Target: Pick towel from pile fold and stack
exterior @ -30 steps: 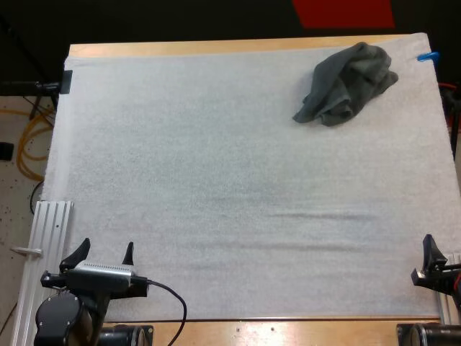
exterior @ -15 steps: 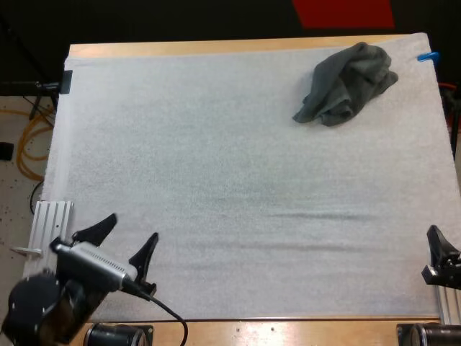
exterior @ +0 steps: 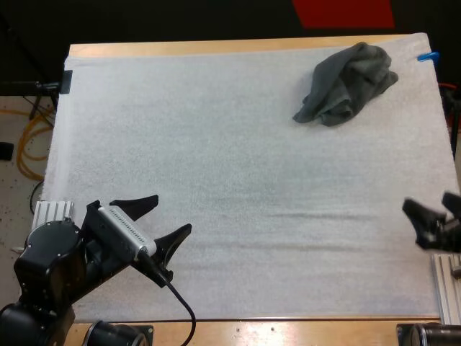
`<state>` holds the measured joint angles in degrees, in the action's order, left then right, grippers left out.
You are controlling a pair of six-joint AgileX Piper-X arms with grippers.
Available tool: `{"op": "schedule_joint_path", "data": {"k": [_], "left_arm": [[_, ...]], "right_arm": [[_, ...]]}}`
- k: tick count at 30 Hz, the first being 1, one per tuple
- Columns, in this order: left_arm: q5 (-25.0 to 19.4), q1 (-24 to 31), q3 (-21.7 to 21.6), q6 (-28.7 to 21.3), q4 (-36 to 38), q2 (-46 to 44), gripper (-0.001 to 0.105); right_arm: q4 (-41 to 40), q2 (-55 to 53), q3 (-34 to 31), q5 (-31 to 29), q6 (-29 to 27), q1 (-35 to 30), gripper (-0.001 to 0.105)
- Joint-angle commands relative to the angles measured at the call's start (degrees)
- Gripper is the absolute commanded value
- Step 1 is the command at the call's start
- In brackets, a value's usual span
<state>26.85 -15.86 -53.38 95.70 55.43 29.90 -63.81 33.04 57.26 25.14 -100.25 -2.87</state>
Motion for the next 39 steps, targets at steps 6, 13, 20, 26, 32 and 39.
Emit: {"op": "schedule_joint_path", "data": {"k": [6, 13, 20, 26, 32, 39], "left_arm": [[-0.3, -0.1, -0.3, 0.4, -2.0, 0.3, 0.067], [-0.5, -0.1, -0.3, 0.4, -2.0, 0.3, 0.067], [-0.4, -0.1, -0.3, 0.4, -2.0, 0.3, 0.067], [-0.4, -0.1, -0.3, 0.5, -2.0, 0.3, 0.067], [-0.4, -0.1, -0.3, 2.4, -2.0, 0.3, 0.067], [-0.4, -0.1, -0.3, 3.1, -2.0, 0.3, 0.067]], "right_arm": [[16.0, 15.9, 1.2, -5.8, 3.1, 3.2, 0.070], [30.0, 40.0, 6.9, -13.2, 10.1, 8.9, 0.070], [32.3, 62.4, 18.5, -15.0, 15.2, 9.4, 0.070], [32.3, 76.5, 27.8, -15.0, 19.3, 9.4, 0.070], [32.3, 84.9, 34.2, -13.9, 22.5, 9.5, 0.069], [32.2, 87.6, 36.8, -10.9, 25.2, 9.5, 0.020]]}}
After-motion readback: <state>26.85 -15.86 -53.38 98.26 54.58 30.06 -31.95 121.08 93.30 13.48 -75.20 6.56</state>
